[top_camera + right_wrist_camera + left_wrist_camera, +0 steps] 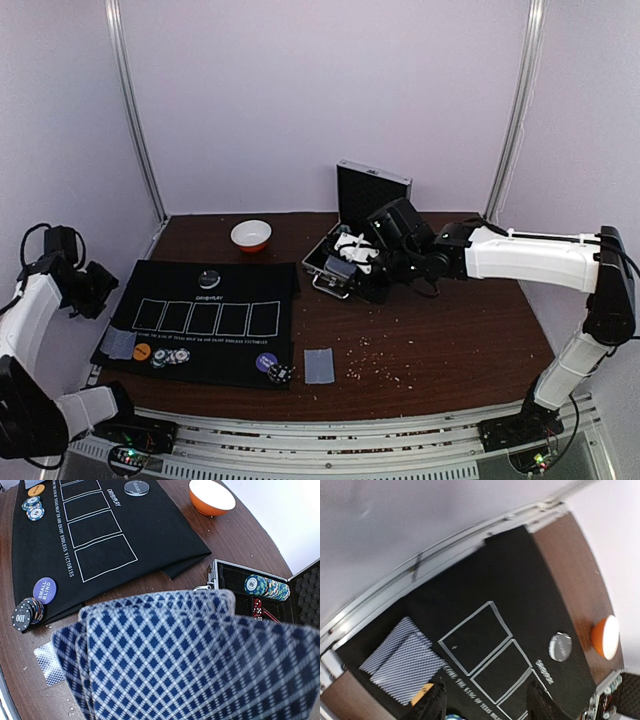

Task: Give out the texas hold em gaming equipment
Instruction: Pick up the poker card from the face-down deck piles, then distribute the poker card in the small blind area.

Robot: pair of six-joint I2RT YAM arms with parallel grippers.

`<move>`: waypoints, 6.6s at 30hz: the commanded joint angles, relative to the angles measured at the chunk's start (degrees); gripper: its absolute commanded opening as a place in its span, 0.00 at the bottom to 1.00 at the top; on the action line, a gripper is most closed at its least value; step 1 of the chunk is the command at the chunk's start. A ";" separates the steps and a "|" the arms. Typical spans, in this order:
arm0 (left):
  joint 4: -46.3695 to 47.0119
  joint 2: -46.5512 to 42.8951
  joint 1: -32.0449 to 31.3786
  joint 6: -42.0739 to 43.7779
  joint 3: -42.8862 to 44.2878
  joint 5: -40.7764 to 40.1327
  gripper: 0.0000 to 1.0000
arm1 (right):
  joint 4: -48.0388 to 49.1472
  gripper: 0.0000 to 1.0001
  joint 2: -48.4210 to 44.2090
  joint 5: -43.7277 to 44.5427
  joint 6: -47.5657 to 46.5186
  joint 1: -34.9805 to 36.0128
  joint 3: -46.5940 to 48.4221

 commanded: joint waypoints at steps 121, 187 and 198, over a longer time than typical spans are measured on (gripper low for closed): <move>26.82 32.76 -54.31 35.49 25.15 42.26 0.00 | -4.53 0.40 6.47 5.21 2.99 6.43 14.06; -16.10 68.78 -75.66 67.29 51.91 17.28 0.00 | -9.06 0.40 -11.60 14.57 4.23 -7.41 -2.40; -16.12 70.78 -75.66 67.52 52.88 17.58 0.00 | -9.11 0.41 -11.91 14.70 4.42 -7.39 -3.01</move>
